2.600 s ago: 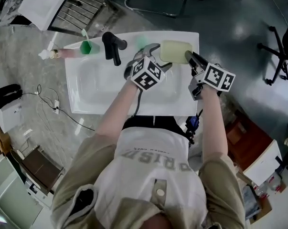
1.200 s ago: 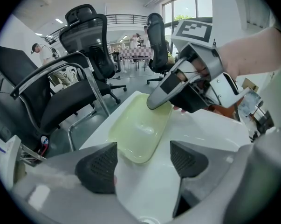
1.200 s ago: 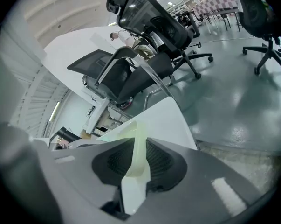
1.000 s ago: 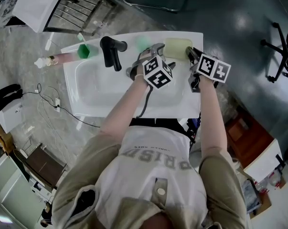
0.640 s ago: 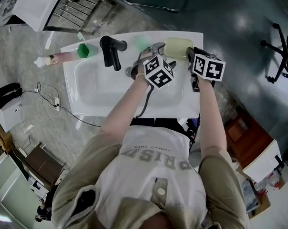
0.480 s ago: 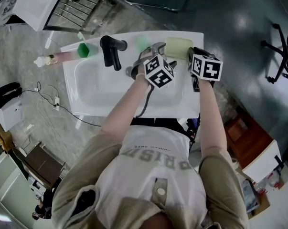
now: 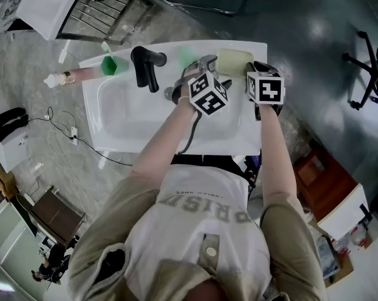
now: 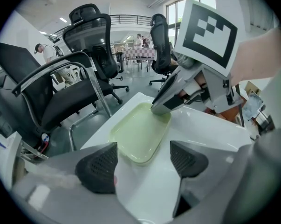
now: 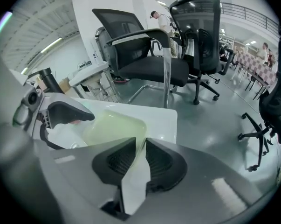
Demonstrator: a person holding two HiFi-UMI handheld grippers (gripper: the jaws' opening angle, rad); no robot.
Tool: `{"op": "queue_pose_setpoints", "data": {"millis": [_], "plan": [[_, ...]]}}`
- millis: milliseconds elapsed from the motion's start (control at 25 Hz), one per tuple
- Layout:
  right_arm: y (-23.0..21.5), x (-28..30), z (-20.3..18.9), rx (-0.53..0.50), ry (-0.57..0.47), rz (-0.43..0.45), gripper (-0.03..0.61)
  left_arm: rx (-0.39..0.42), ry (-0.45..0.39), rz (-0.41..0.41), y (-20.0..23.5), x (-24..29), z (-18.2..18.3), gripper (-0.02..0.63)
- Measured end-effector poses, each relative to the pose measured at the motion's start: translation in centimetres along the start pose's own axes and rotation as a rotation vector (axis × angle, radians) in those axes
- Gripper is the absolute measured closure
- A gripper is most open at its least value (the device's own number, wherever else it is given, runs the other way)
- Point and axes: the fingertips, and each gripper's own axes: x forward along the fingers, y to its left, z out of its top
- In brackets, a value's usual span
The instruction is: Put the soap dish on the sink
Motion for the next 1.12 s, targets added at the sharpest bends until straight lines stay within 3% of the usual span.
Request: {"op": "queue_pose_setpoints", "data": {"millis": [240, 560, 920, 1120], "plan": [[-0.5, -0.3, 0.1, 0.049, -0.028, 0.008, 0.508, -0.036, -0.053, 0.012, 0.6, -0.7, 0.8, 0.243], [-1.3, -2.6, 2.6, 0.161, -0.218, 0.036, 0.486, -0.103, -0.125, 0.023, 1.1, -2.1, 1.7, 0.244], [-0.5, -8.4, 5.0, 0.157, -0.533, 0.042, 0.476, -0.3, -0.357, 0.065, 2.2, -7.4, 4.4, 0.244], [0.8, -12.1, 5.7, 0.096, -0.649, 0.024, 0.494, -0.353, -0.477, 0.137, 2.6, -11.0, 5.8, 0.267]]}}
